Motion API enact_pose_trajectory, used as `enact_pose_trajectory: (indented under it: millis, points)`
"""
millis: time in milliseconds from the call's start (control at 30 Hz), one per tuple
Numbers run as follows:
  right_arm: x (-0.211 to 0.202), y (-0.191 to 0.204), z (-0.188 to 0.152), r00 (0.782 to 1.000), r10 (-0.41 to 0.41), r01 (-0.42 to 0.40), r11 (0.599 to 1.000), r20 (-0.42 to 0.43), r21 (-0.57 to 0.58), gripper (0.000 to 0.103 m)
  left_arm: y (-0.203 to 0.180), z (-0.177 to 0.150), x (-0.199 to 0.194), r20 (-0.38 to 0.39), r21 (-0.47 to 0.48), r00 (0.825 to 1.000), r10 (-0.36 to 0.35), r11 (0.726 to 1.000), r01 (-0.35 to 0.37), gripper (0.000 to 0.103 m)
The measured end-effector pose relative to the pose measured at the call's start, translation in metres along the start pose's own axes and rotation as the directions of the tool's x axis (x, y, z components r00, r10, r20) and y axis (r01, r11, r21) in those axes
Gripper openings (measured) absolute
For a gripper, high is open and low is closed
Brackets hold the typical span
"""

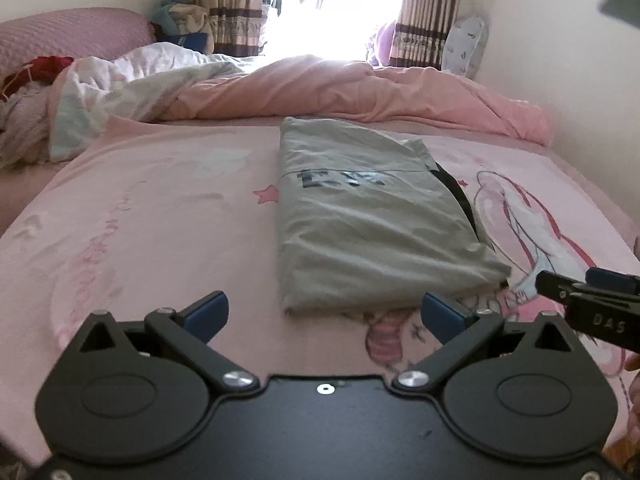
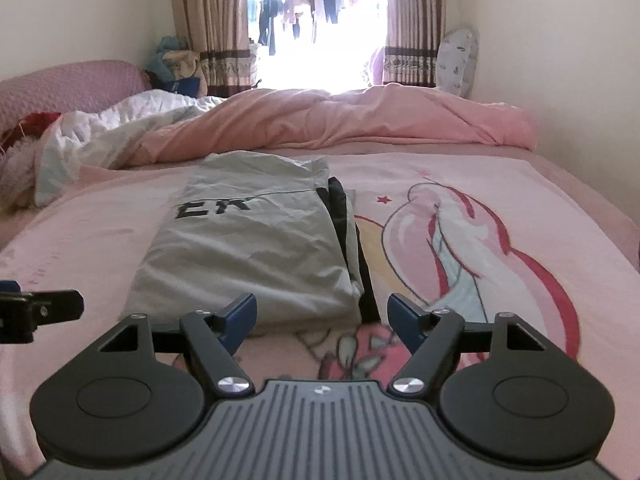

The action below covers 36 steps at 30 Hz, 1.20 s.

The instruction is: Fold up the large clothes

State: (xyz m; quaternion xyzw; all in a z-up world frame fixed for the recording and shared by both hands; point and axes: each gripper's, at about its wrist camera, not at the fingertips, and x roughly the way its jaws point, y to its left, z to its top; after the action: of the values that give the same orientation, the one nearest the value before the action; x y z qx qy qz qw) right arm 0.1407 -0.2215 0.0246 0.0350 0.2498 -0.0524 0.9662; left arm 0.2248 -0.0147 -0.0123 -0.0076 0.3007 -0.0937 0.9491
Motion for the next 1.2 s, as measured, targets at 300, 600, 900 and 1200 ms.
enact_pose_trajectory:
  millis: [300, 600, 900, 1200]
  points:
    - [-0.04, 0.002, -0.037, 1.0, -0.021, 0.021, 1.0, -0.01, 0.001, 0.088, -0.002, -0.05, -0.04, -0.039, 0.006, 0.999, -0.005, 1.0, 0.005, 0.103]
    - [-0.051, 0.006, -0.062, 0.999, -0.005, 0.005, 1.0, -0.033, -0.003, 0.088, -0.006, -0.077, -0.054, -0.051, 0.019, 0.999, 0.007, 1.0, -0.006, 0.103]
    - [-0.056, 0.008, -0.068, 0.999, -0.001, 0.001, 1.0, -0.035, -0.006, 0.088, -0.004, -0.081, -0.056, -0.056, 0.021, 0.998, 0.008, 1.0, -0.007, 0.103]
    - [-0.055, 0.007, -0.069, 0.999, -0.004, 0.003, 1.0, -0.042, -0.007, 0.088, -0.003, -0.082, -0.054, -0.066, 0.018, 0.998, 0.007, 1.0, -0.006, 0.103]
